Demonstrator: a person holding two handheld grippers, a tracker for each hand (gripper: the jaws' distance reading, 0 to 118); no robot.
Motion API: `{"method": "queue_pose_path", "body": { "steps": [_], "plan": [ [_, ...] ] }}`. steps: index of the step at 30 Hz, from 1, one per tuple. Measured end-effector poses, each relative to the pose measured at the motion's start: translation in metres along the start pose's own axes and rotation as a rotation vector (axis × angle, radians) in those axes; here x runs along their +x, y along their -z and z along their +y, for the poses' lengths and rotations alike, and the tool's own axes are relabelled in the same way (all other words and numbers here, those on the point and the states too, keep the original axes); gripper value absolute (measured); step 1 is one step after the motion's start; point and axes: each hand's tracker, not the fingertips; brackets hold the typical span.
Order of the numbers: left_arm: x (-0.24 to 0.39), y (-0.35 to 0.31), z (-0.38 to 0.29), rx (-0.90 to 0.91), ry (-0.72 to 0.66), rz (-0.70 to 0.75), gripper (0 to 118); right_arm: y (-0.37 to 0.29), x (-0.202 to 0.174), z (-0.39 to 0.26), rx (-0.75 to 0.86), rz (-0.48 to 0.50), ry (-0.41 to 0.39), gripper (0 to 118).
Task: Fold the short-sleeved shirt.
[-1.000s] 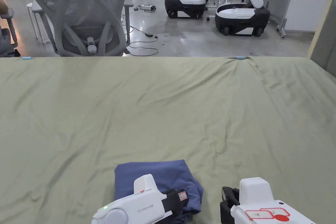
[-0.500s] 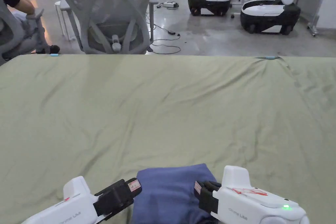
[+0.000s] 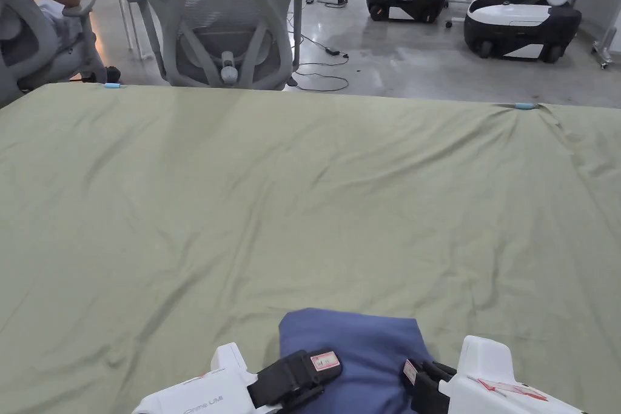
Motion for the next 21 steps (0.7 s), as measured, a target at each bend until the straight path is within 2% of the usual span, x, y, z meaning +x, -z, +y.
{"method": "queue_pose_path", "body": {
  "steps": [1,3,5,7,10,13,21],
  "plan": [
    [0.002,0.001,-0.001,0.003,0.054,0.066,35,-0.002,-0.004,0.000,0.006,-0.016,-0.027,0],
    [0.006,-0.009,0.003,-0.007,0.072,0.074,32,-0.005,-0.019,0.002,-0.002,0.010,-0.047,0],
    [0.013,-0.020,0.007,0.010,0.087,0.084,31,-0.006,-0.039,0.004,0.006,0.000,-0.110,0],
    [0.017,-0.038,0.014,0.019,0.157,0.126,31,-0.006,-0.061,0.006,0.015,0.006,-0.134,0],
    [0.017,-0.073,0.034,0.032,0.193,0.158,31,0.000,-0.102,0.007,0.026,0.011,-0.201,0],
    [0.006,-0.121,0.059,0.054,0.213,0.195,31,0.013,-0.149,0.006,0.028,0.011,-0.280,0],
    [-0.043,-0.245,0.136,0.106,0.237,0.278,31,0.064,-0.292,-0.005,0.025,0.084,-0.384,0]
  ]
}}
